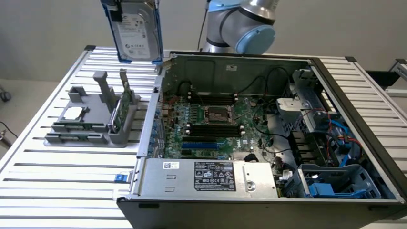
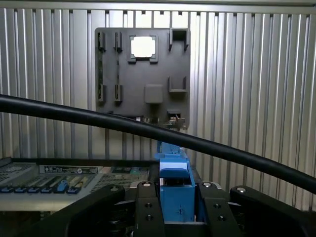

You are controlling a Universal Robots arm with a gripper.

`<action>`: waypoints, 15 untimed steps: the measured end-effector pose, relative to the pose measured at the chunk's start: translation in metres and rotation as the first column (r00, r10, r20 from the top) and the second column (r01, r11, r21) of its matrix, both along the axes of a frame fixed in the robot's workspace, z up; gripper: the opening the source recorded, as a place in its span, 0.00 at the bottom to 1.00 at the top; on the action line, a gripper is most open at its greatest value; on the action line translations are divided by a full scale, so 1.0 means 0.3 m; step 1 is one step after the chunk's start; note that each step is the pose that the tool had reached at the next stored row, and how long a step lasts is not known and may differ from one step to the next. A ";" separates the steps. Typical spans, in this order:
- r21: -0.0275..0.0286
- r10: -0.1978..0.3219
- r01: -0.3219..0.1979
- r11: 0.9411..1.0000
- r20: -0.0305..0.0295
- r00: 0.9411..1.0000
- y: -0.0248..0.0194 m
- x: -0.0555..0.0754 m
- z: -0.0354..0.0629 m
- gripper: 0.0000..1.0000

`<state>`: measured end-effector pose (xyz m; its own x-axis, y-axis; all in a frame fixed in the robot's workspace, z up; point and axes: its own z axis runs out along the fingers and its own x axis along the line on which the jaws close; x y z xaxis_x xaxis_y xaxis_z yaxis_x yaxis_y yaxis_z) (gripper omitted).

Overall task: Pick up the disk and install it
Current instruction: 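Pick up the disk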

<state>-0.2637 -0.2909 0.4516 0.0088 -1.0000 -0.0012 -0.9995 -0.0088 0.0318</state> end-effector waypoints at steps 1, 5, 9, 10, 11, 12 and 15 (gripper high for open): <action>0.000 0.000 0.000 1.000 0.000 1.000 -0.001 0.015 0.000 0.33; 0.000 0.000 0.000 1.000 -0.001 1.000 -0.007 0.075 0.000 0.33; 0.000 0.000 0.000 1.000 -0.004 1.000 -0.014 0.136 0.005 0.33; 0.000 0.000 0.000 1.000 -0.004 1.000 -0.016 0.151 0.006 0.33; 0.000 0.000 0.000 1.000 -0.005 1.000 -0.019 0.166 0.009 0.33; 0.000 0.000 0.000 1.000 -0.006 1.000 -0.022 0.181 0.013 0.33; 0.000 0.000 0.000 1.000 -0.007 1.000 -0.034 0.227 0.029 0.33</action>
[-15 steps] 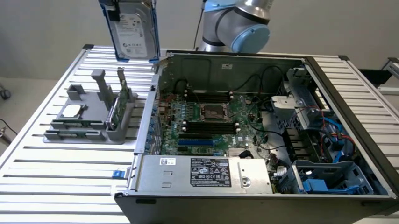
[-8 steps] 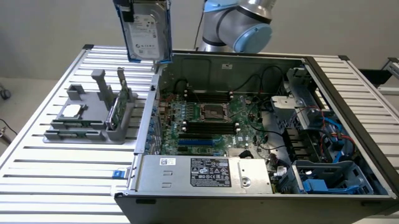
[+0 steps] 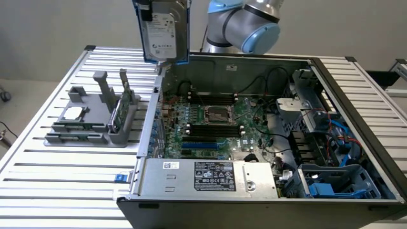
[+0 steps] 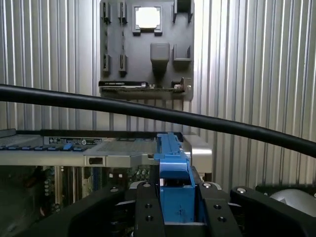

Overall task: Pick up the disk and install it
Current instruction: 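Pick up the disk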

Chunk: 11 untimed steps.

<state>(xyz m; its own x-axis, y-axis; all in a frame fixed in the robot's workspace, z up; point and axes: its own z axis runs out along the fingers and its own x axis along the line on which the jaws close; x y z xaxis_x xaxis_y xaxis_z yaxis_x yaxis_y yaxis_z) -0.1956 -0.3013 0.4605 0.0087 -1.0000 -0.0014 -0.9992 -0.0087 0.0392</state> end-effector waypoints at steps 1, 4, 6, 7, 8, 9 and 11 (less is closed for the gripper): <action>0.000 0.000 0.000 1.000 -0.001 1.000 -0.005 0.015 0.007 0.33; 0.000 0.000 0.000 1.000 -0.002 1.000 -0.025 0.053 0.027 0.33; 0.000 0.000 0.000 1.000 -0.004 1.000 -0.040 0.073 0.040 0.33; 0.000 0.000 0.000 1.000 -0.005 1.000 -0.047 0.082 0.046 0.33; 0.000 0.000 0.000 1.000 -0.005 1.000 -0.056 0.093 0.053 0.33; 0.000 0.000 0.000 1.000 -0.006 1.000 -0.063 0.102 0.059 0.33; 0.000 0.000 0.000 1.000 -0.007 1.000 -0.079 0.121 0.070 0.33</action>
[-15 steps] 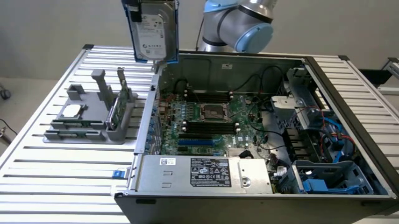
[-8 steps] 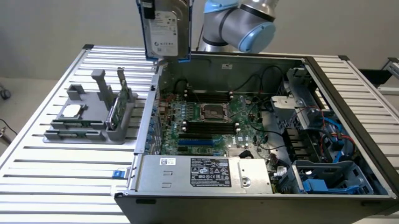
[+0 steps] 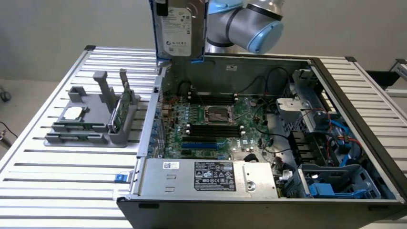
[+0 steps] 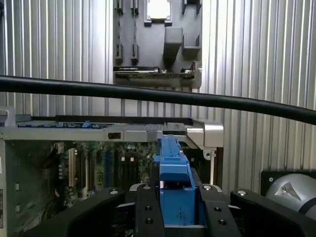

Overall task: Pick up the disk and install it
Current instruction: 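Pick up the disk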

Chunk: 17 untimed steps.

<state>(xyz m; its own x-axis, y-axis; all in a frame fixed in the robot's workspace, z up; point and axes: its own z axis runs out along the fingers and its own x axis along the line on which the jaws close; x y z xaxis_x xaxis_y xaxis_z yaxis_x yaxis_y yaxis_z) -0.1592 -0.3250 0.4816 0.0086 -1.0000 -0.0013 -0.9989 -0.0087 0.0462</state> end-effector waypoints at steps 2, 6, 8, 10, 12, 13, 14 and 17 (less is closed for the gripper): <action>0.000 0.000 0.000 1.000 -0.001 1.000 -0.016 0.020 0.011 0.33; 0.000 0.000 0.000 1.000 -0.002 1.000 -0.046 0.066 0.031 0.33; 0.000 0.000 0.000 1.000 -0.003 1.000 -0.059 0.088 0.039 0.33; 0.000 0.000 0.000 1.000 -0.005 1.000 -0.072 0.109 0.045 0.33; 0.000 0.000 0.000 1.000 -0.006 1.000 -0.085 0.131 0.052 0.33; 0.000 0.000 0.000 1.000 -0.007 1.000 -0.093 0.142 0.055 0.33; 0.000 0.000 0.000 1.000 -0.008 1.000 -0.099 0.152 0.057 0.33; 0.000 0.000 0.000 1.000 -0.010 1.000 -0.121 0.181 0.060 0.33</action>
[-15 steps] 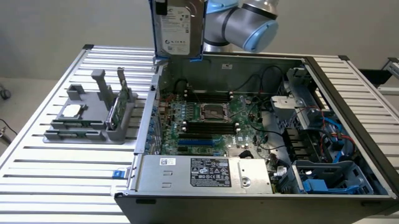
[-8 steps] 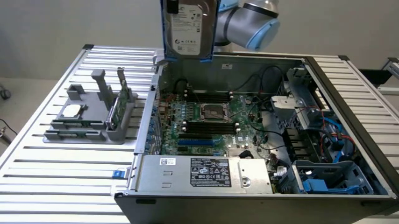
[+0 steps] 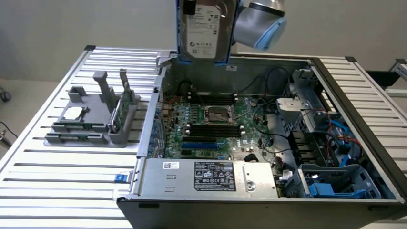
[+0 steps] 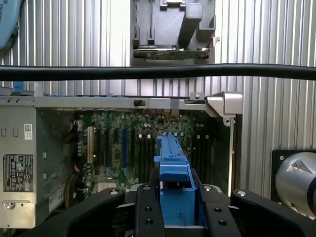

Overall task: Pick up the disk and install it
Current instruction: 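Pick up the disk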

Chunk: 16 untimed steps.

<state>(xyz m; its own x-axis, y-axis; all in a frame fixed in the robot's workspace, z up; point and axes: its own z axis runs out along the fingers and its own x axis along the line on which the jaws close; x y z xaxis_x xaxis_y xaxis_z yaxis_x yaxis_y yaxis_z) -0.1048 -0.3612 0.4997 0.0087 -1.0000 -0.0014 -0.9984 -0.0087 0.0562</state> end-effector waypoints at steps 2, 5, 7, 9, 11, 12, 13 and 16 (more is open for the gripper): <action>0.000 0.000 0.000 1.000 -0.003 1.000 -0.016 0.016 0.000 0.33; 0.000 0.000 0.000 1.000 -0.008 1.000 -0.040 0.040 0.000 0.33; 0.000 0.000 0.000 1.000 -0.012 1.000 -0.058 0.053 0.000 0.33; 0.000 0.000 0.000 1.000 -0.016 1.000 -0.075 0.065 0.000 0.33; 0.000 0.000 0.000 1.000 -0.022 1.000 -0.092 0.074 0.000 0.33; 0.001 0.000 0.000 1.000 -0.025 1.000 -0.102 0.076 0.000 0.33; 0.003 0.000 0.000 1.000 -0.027 1.000 -0.113 0.077 0.000 0.33; 0.006 0.000 0.000 1.000 -0.030 1.000 -0.144 0.085 0.000 0.33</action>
